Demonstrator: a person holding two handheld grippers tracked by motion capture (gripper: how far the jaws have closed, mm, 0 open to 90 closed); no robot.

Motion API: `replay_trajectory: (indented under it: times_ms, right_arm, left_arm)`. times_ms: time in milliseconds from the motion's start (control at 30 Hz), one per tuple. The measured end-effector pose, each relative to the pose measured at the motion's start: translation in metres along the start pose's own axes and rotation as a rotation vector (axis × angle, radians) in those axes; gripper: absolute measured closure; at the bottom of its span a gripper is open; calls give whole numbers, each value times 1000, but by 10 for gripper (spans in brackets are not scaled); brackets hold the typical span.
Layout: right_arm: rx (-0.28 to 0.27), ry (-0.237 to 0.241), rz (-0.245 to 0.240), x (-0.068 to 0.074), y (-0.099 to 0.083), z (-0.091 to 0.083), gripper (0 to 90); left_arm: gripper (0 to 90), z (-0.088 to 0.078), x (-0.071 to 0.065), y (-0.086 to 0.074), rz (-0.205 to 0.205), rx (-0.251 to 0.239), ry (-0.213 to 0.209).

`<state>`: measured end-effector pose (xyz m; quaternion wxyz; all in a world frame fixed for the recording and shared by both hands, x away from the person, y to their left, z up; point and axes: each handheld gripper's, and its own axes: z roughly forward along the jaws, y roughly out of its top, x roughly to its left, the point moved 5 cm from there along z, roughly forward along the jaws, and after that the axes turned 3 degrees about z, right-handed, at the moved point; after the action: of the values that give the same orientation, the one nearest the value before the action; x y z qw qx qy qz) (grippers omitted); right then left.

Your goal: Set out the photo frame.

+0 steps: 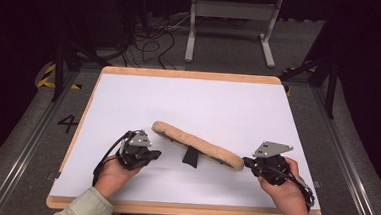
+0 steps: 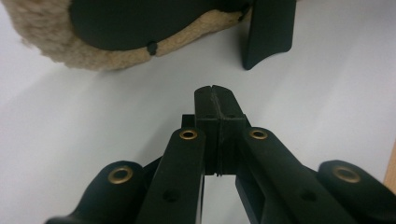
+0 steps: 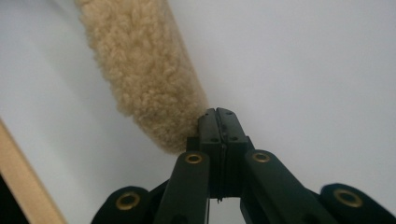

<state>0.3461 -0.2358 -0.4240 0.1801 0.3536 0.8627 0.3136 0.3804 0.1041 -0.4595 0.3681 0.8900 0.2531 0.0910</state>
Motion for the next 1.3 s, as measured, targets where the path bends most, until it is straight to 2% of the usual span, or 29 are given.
replay_trajectory:
  times_ms: [200,300,367,400,433,467,567,633,767,833,933,1033,1133,1300]
  right_arm:
    - [-6,45,-6,12,-4,-4,900]
    - [-4,66,-15,17,-5,-4,900]
    - [-5,72,-14,18,-5,-4,900]
    - [-5,81,-16,20,-5,-3,900]
    - [-6,80,-10,19,-4,-3,900]
    - [-6,76,-6,18,-4,-3,900]
    - [-14,64,2,16,-4,-3,900]
    - [-35,18,32,9,-5,-5,900]
    - [-53,-16,77,0,-9,-6,900]
    - [-54,-20,79,-2,-10,-7,900]
    - [-59,-29,93,-4,-11,-8,900]
    - [-57,-30,95,-5,-13,-7,900]
    - [-54,-32,97,-5,-13,-8,900]
    - [-56,-30,95,-3,-13,-7,900]
  left_arm:
    - [900,2,-11,8,14,-8,-18]
    - [900,5,-20,13,25,-19,-42]
    - [900,6,-21,14,29,-23,-50]
    - [900,10,-26,17,23,-34,-78]
    - [900,10,-26,17,23,-34,-78]
    - [900,14,-31,20,21,-41,-103]
    - [900,19,-38,23,34,-44,-115]
    - [900,25,-44,26,42,-46,-124]
    - [900,41,-58,32,57,-34,-114]
    - [900,45,-62,34,49,-27,-122]
    - [900,59,-68,40,54,-20,-111]
    - [900,72,-76,44,53,8,-54]
    - [900,77,-79,47,43,3,-55]
    - [900,87,-77,49,24,0,-52]
